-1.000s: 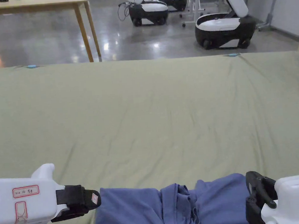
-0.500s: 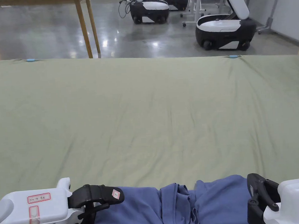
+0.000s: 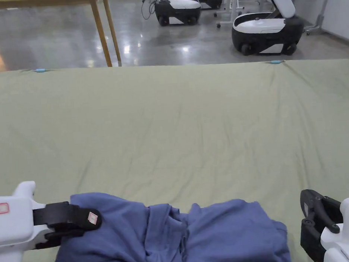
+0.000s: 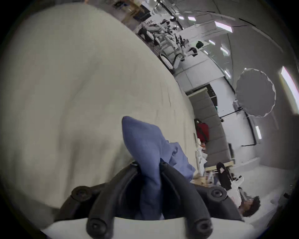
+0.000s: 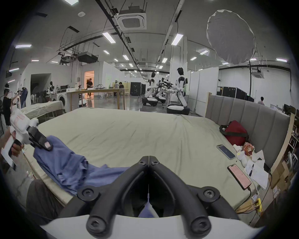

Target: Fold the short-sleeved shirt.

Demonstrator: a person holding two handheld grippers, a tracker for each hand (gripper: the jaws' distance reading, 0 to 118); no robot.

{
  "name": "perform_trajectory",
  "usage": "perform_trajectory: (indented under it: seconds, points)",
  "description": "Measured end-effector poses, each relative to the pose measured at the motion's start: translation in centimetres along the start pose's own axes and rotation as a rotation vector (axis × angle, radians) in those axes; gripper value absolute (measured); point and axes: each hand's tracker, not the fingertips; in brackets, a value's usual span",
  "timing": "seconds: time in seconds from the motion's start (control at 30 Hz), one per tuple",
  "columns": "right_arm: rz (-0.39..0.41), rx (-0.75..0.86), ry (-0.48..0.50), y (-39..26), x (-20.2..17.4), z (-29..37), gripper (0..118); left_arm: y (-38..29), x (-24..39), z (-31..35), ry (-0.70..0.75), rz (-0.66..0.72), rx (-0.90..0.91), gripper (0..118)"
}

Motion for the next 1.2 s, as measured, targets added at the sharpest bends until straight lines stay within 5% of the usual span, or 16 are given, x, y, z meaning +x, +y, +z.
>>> perform_trajectory:
  seconds: [0.13, 0.23, 0.7, 0.73, 0.8, 0.83, 0.97, 1.03, 1.07, 1.1, 1.13, 1.2]
  points:
    - [-0.011, 0.029, 0.019, 0.8, -0.4, -0.4, 1, 0.6, 3.0, 2.9, 0.167, -0.095, 0.051, 11]
    - [-0.015, 0.044, 0.031, 1.1, -0.7, -0.2, 1, 0.2, 5.4, 1.5, 0.149, -0.104, 0.037, 11]
    - [-0.046, 0.023, 0.03, -0.4, 0.8, 0.6, 1, -7.2, 16.8, -17.4, 0.235, -0.386, -0.151, 12]
    - [-0.053, 0.02, 0.025, -0.5, 1.1, 0.6, 1, -8.1, 17.0, -18.9, 0.237, -0.401, -0.168, 22]
    - [-0.061, 0.013, 0.018, -0.7, 1.5, 0.7, 1, -8.7, 16.6, -21.1, 0.189, -0.374, -0.211, 80]
    - [-0.065, 0.008, 0.011, -0.7, 1.7, 0.8, 1, -8.8, 16.4, -21.6, 0.162, -0.352, -0.253, 100]
    - [-0.07, -0.001, -0.007, -1.0, 2.8, 1.0, 1, -8.1, 16.4, -18.9, 0.109, -0.346, -0.175, 102]
    - [-0.074, -0.005, -0.018, -1.0, 3.2, 0.8, 1, -7.2, 16.0, -16.1, 0.02, -0.306, -0.12, 88]
    - [-0.079, -0.006, -0.021, -1.1, 3.3, 0.7, 1, -6.7, 15.6, -14.9, -0.013, -0.29, -0.102, 66]
    - [-0.084, -0.008, -0.022, -1.1, 3.4, 0.6, 1, -6.4, 15.0, -14.0, -0.041, -0.264, -0.075, 25]
    - [-0.092, -0.012, -0.019, -1.2, 3.5, 0.4, 1, -6.1, 14.8, -13.0, -0.068, -0.255, -0.068, 0]
    - [-0.105, -0.019, -0.015, -1.3, 3.5, 0.2, 1, -5.7, 13.7, -13.3, -0.125, -0.235, -0.068, 0]
